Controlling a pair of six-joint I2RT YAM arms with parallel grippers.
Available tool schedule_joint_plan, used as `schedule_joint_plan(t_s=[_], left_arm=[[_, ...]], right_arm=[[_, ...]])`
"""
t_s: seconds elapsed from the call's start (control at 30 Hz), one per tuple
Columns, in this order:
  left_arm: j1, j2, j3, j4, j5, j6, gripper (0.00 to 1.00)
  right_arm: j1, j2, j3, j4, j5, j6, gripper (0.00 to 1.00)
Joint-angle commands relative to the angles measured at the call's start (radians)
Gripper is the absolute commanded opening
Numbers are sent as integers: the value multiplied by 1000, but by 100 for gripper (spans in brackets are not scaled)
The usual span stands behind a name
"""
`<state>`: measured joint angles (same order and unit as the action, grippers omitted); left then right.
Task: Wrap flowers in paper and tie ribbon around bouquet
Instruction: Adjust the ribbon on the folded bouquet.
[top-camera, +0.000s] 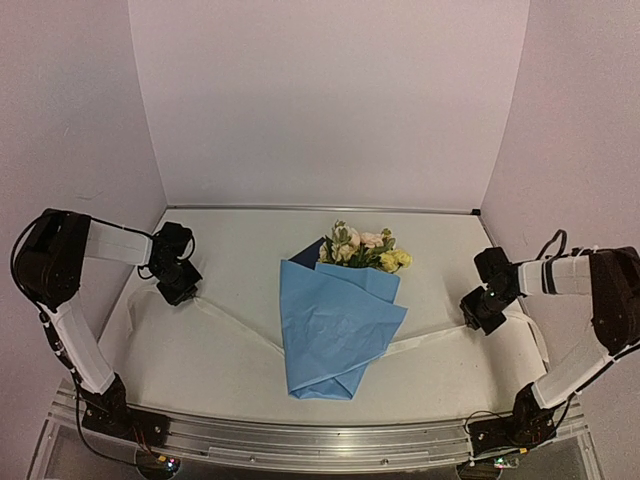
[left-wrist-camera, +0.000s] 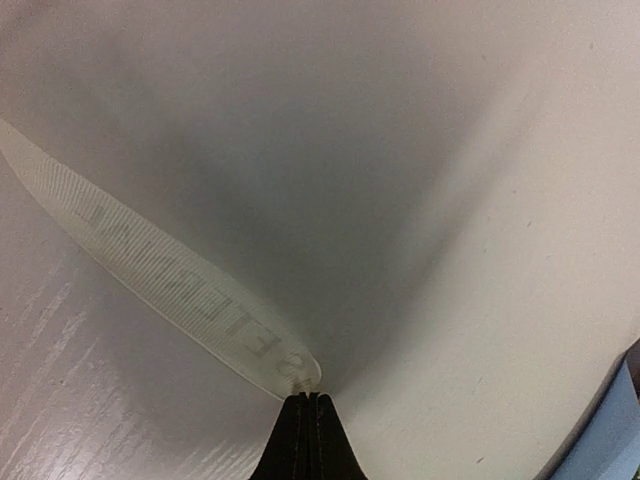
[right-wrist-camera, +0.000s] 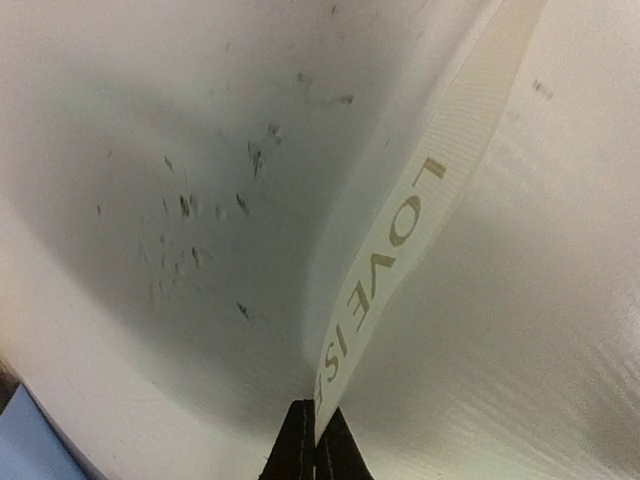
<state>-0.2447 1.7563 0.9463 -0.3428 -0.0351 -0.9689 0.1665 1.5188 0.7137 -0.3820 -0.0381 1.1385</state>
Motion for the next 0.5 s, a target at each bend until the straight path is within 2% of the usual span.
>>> schedule_joint_plan(t_s=[0.0,0.23,0.47], left_arm=[[6,22,75,63,30,30,0],[11,81,164,58,14,36,0],[36,28,121,65,-11,33,0]], right_arm=[[-42,-19,70,-70,100,-46,0],[-50,14,186,-104,120,-104,0],[-51,-45,176,-154,119,-103,0]])
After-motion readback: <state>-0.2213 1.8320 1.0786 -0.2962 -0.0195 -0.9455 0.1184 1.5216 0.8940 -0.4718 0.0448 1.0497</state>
